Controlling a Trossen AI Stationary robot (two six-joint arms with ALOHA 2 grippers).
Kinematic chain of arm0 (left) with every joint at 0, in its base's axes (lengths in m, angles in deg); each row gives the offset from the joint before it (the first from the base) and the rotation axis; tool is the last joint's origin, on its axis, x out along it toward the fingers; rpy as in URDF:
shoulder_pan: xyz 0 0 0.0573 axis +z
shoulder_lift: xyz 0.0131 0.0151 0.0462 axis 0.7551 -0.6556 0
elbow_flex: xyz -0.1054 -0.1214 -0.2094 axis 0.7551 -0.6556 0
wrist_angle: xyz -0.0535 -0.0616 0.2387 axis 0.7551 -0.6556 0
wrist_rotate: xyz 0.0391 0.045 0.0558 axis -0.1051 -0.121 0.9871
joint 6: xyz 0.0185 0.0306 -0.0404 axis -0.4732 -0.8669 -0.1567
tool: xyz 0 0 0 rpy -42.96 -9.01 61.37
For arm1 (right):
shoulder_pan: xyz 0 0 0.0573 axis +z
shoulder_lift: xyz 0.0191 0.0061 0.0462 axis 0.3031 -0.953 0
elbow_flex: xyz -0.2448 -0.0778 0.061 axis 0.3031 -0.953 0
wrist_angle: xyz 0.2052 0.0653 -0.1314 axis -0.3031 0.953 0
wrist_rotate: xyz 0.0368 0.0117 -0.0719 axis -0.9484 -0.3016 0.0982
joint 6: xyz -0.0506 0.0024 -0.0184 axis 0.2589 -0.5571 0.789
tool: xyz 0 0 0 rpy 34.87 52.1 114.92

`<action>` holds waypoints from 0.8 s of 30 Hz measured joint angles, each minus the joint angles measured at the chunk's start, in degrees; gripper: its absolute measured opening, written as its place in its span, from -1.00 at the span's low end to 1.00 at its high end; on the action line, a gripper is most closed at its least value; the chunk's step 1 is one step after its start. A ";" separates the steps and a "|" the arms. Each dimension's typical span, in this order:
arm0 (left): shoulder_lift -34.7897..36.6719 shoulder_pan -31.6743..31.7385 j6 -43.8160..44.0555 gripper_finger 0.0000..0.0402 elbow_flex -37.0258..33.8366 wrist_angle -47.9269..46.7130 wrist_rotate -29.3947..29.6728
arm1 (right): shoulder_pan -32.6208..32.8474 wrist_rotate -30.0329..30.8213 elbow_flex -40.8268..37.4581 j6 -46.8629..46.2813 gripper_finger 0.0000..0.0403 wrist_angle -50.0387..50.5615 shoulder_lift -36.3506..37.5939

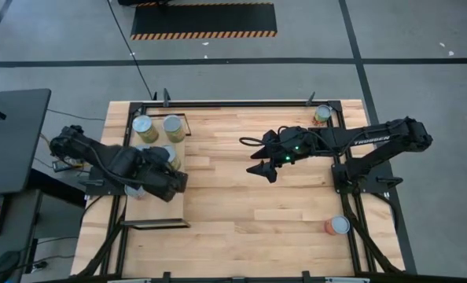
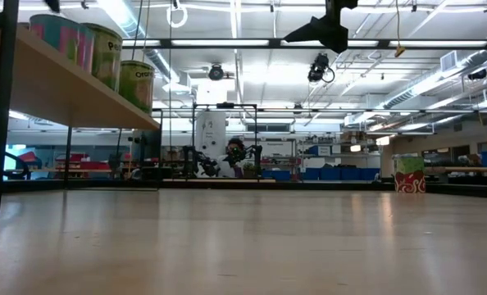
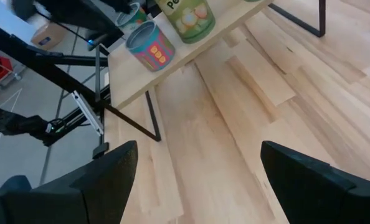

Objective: Pick and place cans onto a shelf
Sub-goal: Put the canned corn on the shelf, then adjust the cans on the shelf

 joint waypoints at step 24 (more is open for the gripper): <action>0.02 24.67 -35.81 0.71 7.51 -0.04 10.95 | 0.14 -1.89 -0.01 -5.97 0.73 -0.29 0.00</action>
